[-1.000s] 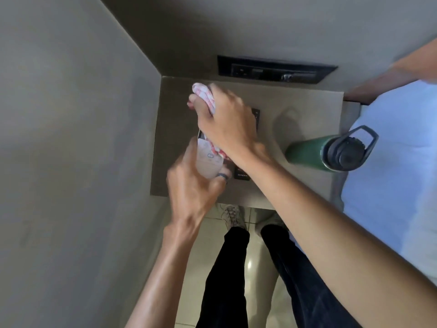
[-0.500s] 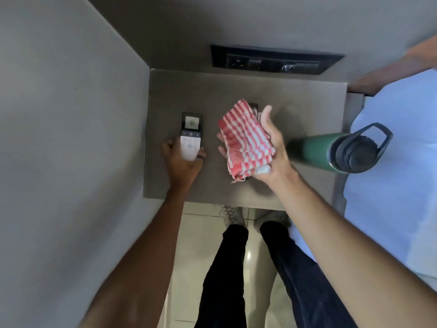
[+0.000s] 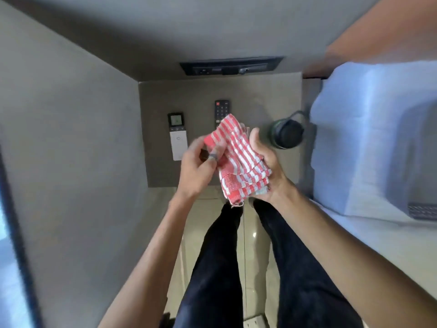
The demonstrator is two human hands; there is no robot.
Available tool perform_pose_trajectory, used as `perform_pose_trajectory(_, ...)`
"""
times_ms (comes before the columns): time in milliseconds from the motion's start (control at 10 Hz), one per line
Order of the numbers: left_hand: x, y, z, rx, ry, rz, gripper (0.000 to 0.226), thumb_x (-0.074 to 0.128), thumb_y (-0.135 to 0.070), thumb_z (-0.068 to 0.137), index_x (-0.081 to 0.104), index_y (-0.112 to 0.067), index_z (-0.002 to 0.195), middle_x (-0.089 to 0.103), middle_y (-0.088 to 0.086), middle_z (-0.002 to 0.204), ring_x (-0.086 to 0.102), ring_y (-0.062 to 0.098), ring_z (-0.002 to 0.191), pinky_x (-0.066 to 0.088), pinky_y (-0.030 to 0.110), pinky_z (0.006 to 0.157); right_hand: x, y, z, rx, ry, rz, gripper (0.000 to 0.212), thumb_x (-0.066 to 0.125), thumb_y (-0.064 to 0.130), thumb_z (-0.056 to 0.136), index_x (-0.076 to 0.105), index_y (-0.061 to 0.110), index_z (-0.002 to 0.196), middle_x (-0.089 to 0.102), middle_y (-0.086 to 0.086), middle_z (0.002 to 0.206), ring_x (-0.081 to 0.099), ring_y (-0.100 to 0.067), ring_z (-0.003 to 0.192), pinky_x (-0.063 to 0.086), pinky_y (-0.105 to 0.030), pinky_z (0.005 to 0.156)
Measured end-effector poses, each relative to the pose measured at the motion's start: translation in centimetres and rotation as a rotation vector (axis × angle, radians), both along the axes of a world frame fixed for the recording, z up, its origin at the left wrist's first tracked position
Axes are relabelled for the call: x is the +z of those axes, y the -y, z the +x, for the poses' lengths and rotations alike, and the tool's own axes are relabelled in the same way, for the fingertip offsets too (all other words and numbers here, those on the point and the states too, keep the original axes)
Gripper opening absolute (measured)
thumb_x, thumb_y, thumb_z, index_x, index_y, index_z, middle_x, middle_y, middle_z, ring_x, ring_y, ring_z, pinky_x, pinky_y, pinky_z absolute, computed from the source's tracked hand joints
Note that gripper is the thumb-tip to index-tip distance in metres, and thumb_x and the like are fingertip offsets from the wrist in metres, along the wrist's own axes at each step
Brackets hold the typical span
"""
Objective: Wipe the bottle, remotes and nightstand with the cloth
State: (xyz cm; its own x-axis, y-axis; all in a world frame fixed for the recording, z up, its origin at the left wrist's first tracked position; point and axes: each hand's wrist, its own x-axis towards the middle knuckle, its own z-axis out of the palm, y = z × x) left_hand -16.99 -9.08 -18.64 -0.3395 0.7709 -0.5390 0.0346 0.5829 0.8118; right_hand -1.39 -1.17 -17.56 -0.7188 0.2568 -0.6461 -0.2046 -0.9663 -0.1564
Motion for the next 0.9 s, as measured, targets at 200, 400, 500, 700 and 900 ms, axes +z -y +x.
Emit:
perform_pose_trajectory(200,9.2,-7.6,7.7,-0.122,-0.133,0.075,0.019,0.082,-0.037,0.096,0.078,-0.02,0.101,0.079,0.007,0.078,0.073,0.025,0.064,0.063,0.041,0.057,8.1,-2.0,12.2,0.064,0.472,0.402,0.036,0.068,0.011,0.082,0.073,0.024,0.115,0.083,0.001,0.102,0.079,-0.019,0.094,0.064,-0.033,0.082)
perform_pose_trajectory(400,9.1,-18.2,22.9,-0.401,-0.259,0.263,0.02,0.088,-0.024,0.091,0.081,-0.012,0.106,0.079,-0.003,0.095,0.072,0.014,0.069,0.059,0.029,0.074,9.2,-6.6,26.7,-0.265,0.896,0.674,0.026,0.063,0.019,0.095,0.07,0.026,0.12,0.082,0.016,0.099,0.074,-0.001,0.091,0.059,-0.016,0.083)
perform_pose_trajectory(500,6.6,-21.8,28.9,-0.539,-0.346,0.26,0.023,0.085,-0.016,0.091,0.082,-0.012,0.113,0.076,0.008,0.116,0.074,0.023,0.089,0.059,0.033,0.082,5.2,-9.0,32.3,-0.308,1.067,0.634,0.025,0.06,0.012,0.1,0.069,0.024,0.12,0.081,0.015,0.096,0.074,-0.001,0.086,0.06,-0.018,0.082)
perform_pose_trajectory(700,6.8,-22.9,31.5,-0.785,-0.546,0.223,0.058,0.076,-0.012,0.088,0.063,-0.014,0.145,0.053,0.018,0.142,0.065,0.036,0.121,0.064,0.047,0.085,0.6,-12.2,34.5,0.317,1.295,0.843,0.031,0.053,0.034,0.104,0.068,0.007,0.111,0.071,-0.015,0.101,0.068,-0.028,0.09,0.056,-0.045,0.081)
perform_pose_trajectory(900,20.0,-19.2,26.2,-0.601,-0.811,0.528,0.05,0.08,-0.021,0.097,0.064,0.0,0.14,0.062,0.024,0.139,0.061,0.044,0.124,0.051,0.052,0.104,13.7,-13.2,33.0,0.427,1.398,1.163,0.047,0.056,0.037,0.107,0.055,0.009,0.145,0.053,-0.023,0.148,0.046,-0.044,0.142,0.038,-0.049,0.118)
